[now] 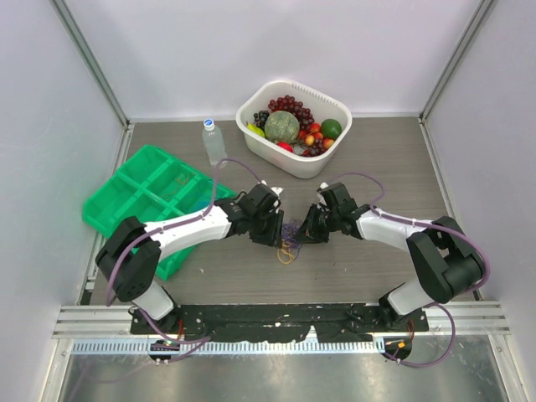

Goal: Untangle the cables

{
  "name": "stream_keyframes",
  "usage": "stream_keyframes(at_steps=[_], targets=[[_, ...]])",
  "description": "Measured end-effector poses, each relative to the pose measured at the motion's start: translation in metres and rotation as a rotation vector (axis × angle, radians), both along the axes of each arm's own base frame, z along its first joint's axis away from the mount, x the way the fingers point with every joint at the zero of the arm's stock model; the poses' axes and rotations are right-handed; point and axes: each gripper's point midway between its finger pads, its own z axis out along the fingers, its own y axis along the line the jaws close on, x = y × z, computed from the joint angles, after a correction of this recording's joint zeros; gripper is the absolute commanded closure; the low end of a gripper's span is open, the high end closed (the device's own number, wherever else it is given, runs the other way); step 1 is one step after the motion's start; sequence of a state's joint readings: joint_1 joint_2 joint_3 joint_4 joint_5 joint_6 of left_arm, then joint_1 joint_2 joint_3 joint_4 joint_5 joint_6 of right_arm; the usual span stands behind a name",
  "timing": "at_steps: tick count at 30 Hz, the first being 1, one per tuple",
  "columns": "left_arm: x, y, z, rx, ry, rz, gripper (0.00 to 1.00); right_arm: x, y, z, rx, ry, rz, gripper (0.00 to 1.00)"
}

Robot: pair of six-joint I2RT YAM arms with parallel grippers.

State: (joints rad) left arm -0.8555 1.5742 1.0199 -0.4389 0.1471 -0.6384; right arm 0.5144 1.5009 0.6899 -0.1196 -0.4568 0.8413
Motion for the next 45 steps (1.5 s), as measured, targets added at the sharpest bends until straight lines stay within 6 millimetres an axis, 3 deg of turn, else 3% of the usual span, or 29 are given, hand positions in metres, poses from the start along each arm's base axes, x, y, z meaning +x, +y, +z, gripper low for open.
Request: stream_keyframes(at_steps=[7, 11, 14, 16, 22, 24, 27, 28, 31, 33, 35, 37, 40, 41, 43, 45], targets=[[0.007, -0.001, -0.008, 0.040, -0.009, -0.017, 1.00, 0.000, 0.000, 0.000, 0.000, 0.000, -0.001, 0.99], [0.005, 0.005, -0.005, 0.061, -0.014, -0.016, 1.00, 0.005, -0.006, -0.003, -0.025, -0.003, -0.024, 0.99], [-0.002, 0.015, 0.011, 0.055, -0.028, -0.007, 1.00, 0.013, -0.021, -0.008, -0.079, -0.005, -0.071, 0.99], [-0.008, 0.026, 0.031, 0.036, -0.057, 0.002, 1.00, 0.021, -0.034, -0.012, -0.139, -0.010, -0.109, 0.99], [-0.019, 0.072, 0.134, -0.064, -0.270, 0.096, 1.00, 0.062, -0.089, -0.012, -0.422, -0.102, -0.241, 0.99], [-0.017, 0.082, 0.184, -0.139, -0.371, 0.141, 1.00, 0.067, -0.090, -0.007, -0.428, -0.105, -0.248, 0.99], [-0.012, 0.092, 0.235, -0.186, -0.461, 0.187, 1.00, 0.076, -0.085, 0.003, -0.426, -0.149, -0.242, 0.99], [-0.009, 0.097, 0.251, -0.193, -0.495, 0.203, 1.00, 0.080, -0.096, 0.001, -0.472, -0.163, -0.263, 0.99], [-0.004, 0.116, 0.325, -0.282, -0.648, 0.278, 1.00, 0.077, -0.137, -0.014, -0.608, -0.126, -0.329, 0.99], [-0.004, 0.129, 0.364, -0.335, -0.730, 0.322, 1.00, 0.072, -0.158, -0.021, -0.677, -0.102, -0.354, 0.99], [-0.003, 0.139, 0.394, -0.370, -0.799, 0.354, 1.00, 0.066, -0.170, -0.026, -0.722, -0.088, -0.358, 0.98], [-0.005, 0.147, 0.420, -0.405, -0.857, 0.372, 1.00, 0.063, -0.174, -0.028, -0.735, -0.079, -0.340, 0.88], [-0.002, 0.146, 0.440, -0.428, -0.896, 0.374, 1.00, 0.061, -0.168, -0.027, -0.701, -0.082, -0.283, 0.67], [0.003, 0.139, 0.437, -0.421, -0.888, 0.366, 1.00, 0.060, -0.165, -0.024, -0.681, -0.085, -0.269, 0.63], [0.011, 0.127, 0.423, -0.392, -0.855, 0.352, 1.00, 0.058, -0.160, -0.016, -0.649, -0.102, -0.243, 0.50], [0.022, 0.110, 0.391, -0.346, -0.788, 0.340, 1.00, 0.057, -0.160, -0.004, -0.639, -0.128, -0.234, 0.43]])
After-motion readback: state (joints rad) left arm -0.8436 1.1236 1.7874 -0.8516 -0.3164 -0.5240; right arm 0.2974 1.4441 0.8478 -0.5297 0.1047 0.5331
